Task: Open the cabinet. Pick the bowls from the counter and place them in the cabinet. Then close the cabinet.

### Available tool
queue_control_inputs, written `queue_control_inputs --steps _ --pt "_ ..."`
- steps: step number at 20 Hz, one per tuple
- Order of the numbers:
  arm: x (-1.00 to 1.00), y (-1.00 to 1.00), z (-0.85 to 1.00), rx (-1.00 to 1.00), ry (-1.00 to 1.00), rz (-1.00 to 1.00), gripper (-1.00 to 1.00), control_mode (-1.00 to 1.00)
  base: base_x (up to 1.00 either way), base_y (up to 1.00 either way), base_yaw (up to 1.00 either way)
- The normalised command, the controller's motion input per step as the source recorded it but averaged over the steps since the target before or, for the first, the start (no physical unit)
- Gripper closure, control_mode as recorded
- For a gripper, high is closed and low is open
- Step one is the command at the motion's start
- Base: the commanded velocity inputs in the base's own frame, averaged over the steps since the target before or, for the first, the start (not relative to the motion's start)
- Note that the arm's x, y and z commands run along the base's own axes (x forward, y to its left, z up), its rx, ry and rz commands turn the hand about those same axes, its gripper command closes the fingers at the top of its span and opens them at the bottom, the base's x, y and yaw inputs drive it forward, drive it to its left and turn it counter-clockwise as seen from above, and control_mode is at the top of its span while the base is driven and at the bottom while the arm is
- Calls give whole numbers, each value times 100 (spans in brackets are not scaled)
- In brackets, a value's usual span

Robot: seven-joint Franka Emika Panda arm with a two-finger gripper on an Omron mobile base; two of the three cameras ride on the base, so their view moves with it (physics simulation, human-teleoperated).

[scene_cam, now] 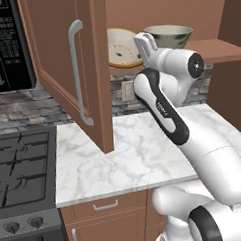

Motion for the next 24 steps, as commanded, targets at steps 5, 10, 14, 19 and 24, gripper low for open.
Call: queue_control_inputs --steps 5,10,14,19,24 --pt "51 9 0 -3 5 0 100 -100 0 0 0" --pt "50 11 0 -3 5 0 100 -100 0 0 0" --pt "50 13 0 -3 3 0 100 -100 0 0 0" --pt "44 13 0 -3 0 0 100 -100 0 0 0" --pt "41 10 -5 -2 0 0 100 -100 0 0 0"
